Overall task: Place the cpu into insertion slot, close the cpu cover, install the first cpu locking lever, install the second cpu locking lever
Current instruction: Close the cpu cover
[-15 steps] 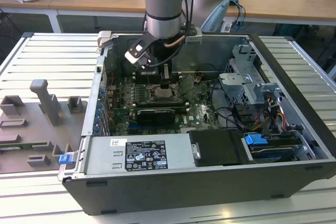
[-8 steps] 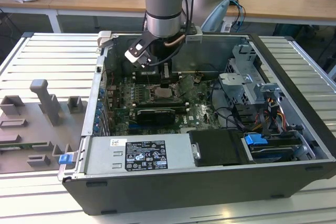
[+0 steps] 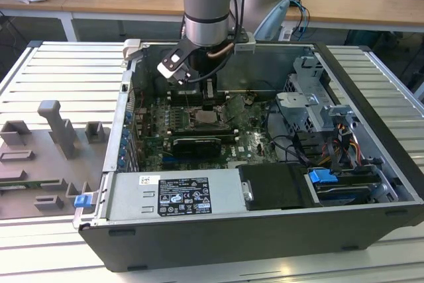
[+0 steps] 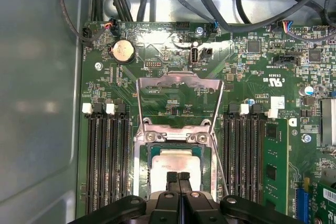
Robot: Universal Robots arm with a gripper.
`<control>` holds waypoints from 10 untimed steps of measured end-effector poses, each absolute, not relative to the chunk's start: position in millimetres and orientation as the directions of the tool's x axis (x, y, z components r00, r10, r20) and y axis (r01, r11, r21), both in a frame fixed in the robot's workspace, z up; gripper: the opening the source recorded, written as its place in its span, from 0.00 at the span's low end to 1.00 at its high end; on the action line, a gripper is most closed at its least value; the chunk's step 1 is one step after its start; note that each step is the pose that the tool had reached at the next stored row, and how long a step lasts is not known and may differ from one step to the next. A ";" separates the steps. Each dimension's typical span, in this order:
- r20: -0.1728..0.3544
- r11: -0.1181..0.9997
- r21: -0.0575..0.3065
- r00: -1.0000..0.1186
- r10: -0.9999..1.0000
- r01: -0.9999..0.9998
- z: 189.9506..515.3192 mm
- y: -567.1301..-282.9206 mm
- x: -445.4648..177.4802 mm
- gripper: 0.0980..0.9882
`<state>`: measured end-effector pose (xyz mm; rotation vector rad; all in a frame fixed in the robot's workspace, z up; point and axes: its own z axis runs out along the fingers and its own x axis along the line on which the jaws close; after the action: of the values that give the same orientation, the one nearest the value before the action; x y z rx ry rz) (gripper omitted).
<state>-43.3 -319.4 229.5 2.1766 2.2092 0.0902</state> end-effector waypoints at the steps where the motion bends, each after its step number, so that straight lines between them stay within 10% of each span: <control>1: 0.013 0.014 0.069 -0.015 1.000 0.998 230.0 -319.5 -43.3 0.01; 10: 0.013 0.014 0.068 -0.015 1.000 0.998 233.4 -319.4 -43.2 0.01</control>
<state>-43.2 -319.4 233.4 2.1777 2.2093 0.0890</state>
